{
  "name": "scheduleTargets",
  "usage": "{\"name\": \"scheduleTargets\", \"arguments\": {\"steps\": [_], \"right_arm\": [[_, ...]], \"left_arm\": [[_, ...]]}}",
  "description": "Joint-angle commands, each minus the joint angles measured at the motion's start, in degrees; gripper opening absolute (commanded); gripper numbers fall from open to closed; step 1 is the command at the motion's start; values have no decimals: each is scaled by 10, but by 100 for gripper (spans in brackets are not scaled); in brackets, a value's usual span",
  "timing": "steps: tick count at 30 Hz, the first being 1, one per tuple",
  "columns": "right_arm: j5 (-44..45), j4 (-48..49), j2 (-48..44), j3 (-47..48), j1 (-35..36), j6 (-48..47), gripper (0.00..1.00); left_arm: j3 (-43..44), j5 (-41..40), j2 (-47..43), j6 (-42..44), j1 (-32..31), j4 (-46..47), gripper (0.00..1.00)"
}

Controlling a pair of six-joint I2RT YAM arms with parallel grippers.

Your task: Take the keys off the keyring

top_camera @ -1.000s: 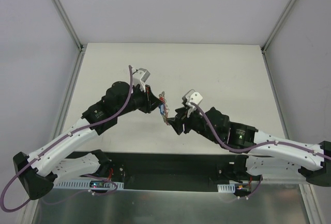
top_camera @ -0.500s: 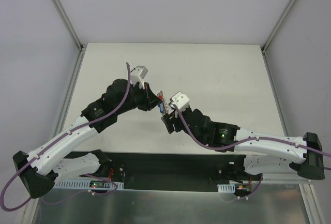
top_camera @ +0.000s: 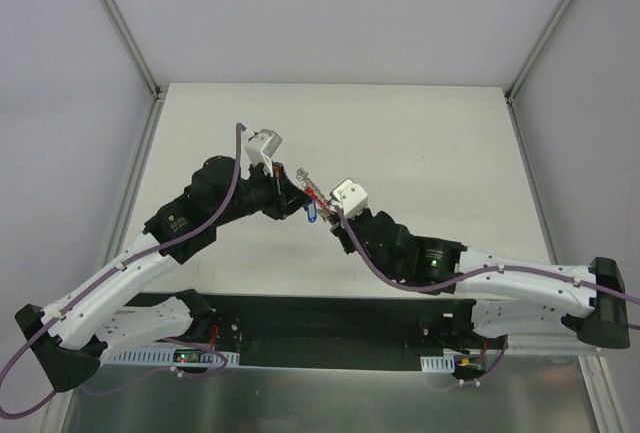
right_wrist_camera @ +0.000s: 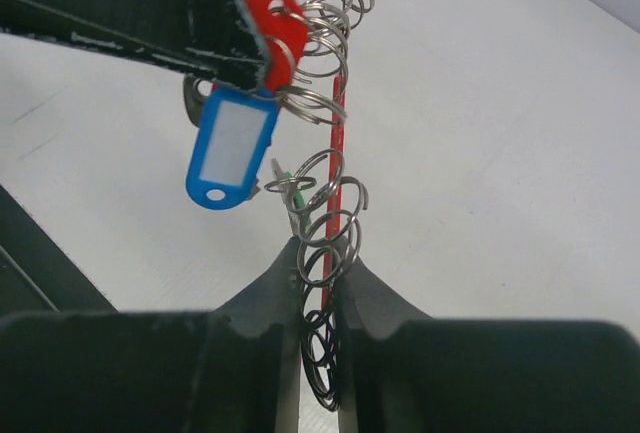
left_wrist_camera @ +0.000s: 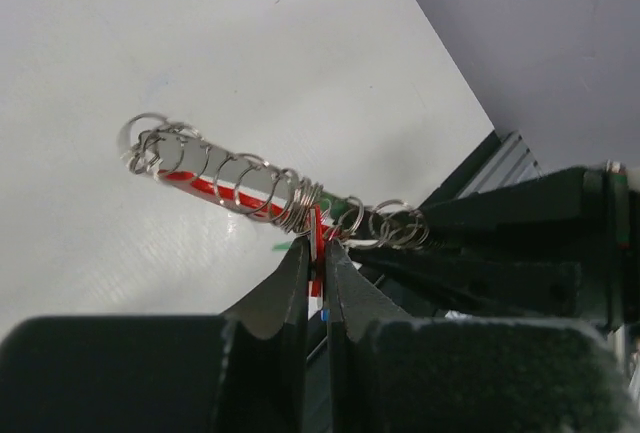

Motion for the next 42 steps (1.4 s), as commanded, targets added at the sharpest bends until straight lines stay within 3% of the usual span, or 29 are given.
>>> {"name": "scheduleTargets", "arguments": {"steps": [1, 3, 4, 5, 7, 11, 17, 21, 23, 27, 37, 42], "right_arm": [[-37, -9, -89, 4, -5, -19, 1], [-79, -52, -130, 14, -8, -17, 1], [-95, -67, -145, 14, -8, -16, 1], [-112, -77, -159, 11, -8, -17, 1], [-157, -103, -204, -1, -12, -19, 1], [-234, -143, -277, -15, -18, -42, 1], [-349, -189, -317, 2, -20, -55, 1], [-406, -201, -300, 15, -19, -62, 1], [-408, -200, -290, 16, -20, -64, 1], [-411, -183, -283, 11, -19, -67, 1], [-442, -166, -269, 18, -20, -80, 1], [-442, -151, -266, 17, -22, -80, 1]], "left_arm": [[26, 71, -42, 119, -4, 8, 12], [24, 89, -63, 185, -4, 1, 36], [23, 91, -89, 205, -4, -3, 64], [19, 93, -103, 224, -4, -8, 73], [7, 115, -141, 280, -4, -17, 83], [-29, 158, -190, 341, -4, -21, 90], [-36, 255, -180, 392, -5, -30, 91], [-13, 274, -144, 401, -5, -30, 87], [-12, 282, -129, 407, -4, -29, 86], [-15, 374, -108, 414, -4, -29, 84], [-54, 435, -88, 393, -4, 22, 79], [-60, 464, -69, 381, -4, 30, 71]]}}
